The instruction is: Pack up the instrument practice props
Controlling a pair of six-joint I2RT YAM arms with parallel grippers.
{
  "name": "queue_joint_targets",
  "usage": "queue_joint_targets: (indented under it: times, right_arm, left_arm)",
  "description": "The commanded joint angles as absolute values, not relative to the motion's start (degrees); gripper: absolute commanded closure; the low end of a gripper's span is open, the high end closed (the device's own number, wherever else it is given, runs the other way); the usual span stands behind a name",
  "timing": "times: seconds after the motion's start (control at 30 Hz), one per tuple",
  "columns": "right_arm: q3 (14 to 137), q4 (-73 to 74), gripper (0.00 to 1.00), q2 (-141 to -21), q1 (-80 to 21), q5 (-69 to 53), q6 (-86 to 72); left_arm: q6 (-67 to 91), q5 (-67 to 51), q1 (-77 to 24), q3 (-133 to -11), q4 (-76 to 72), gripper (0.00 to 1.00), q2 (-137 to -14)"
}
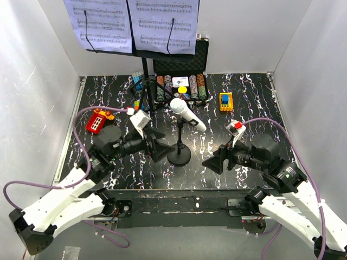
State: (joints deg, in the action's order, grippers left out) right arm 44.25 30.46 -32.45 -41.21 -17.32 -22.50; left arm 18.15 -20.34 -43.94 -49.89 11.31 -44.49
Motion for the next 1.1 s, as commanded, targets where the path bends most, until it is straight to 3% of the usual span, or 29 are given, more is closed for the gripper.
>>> queue_joint_targets:
  times: [0.0, 0.23, 0.5, 0.9, 1.07]
  right_arm:
    - [43.86, 30.32, 0.12, -30.85, -41.13, -17.14, -21.88]
    - [39.91, 26.64, 0.12, -30.67, -41.04, -17.49, -24.70]
    - [39.55, 24.70, 0.12, -33.40, -41.04, -17.93, -24.79]
    - [38.58, 22.76, 0.12, -36.21, -41.04, -18.10, -24.70]
    - [38.23, 21.36, 0.13, -37.00, -41.05, -18.11, -25.31]
  left_arm:
    - [19.77, -26.63, -43.33, -40.10, -5.15, 0.18, -42.98]
    - [16.62, -27.33, -42.89, -30.15, -22.75, 0.13, -45.78]
    - [23.37, -36.47, -33.67, -30.93, -40.85, 0.25, -61.68]
    - [28.82, -42.80, -32.52, -35.07, -53.52, 0.31, -73.91]
    - [29.18, -45.08, -32.52, -36.82, -54.40, 0.38, -78.13]
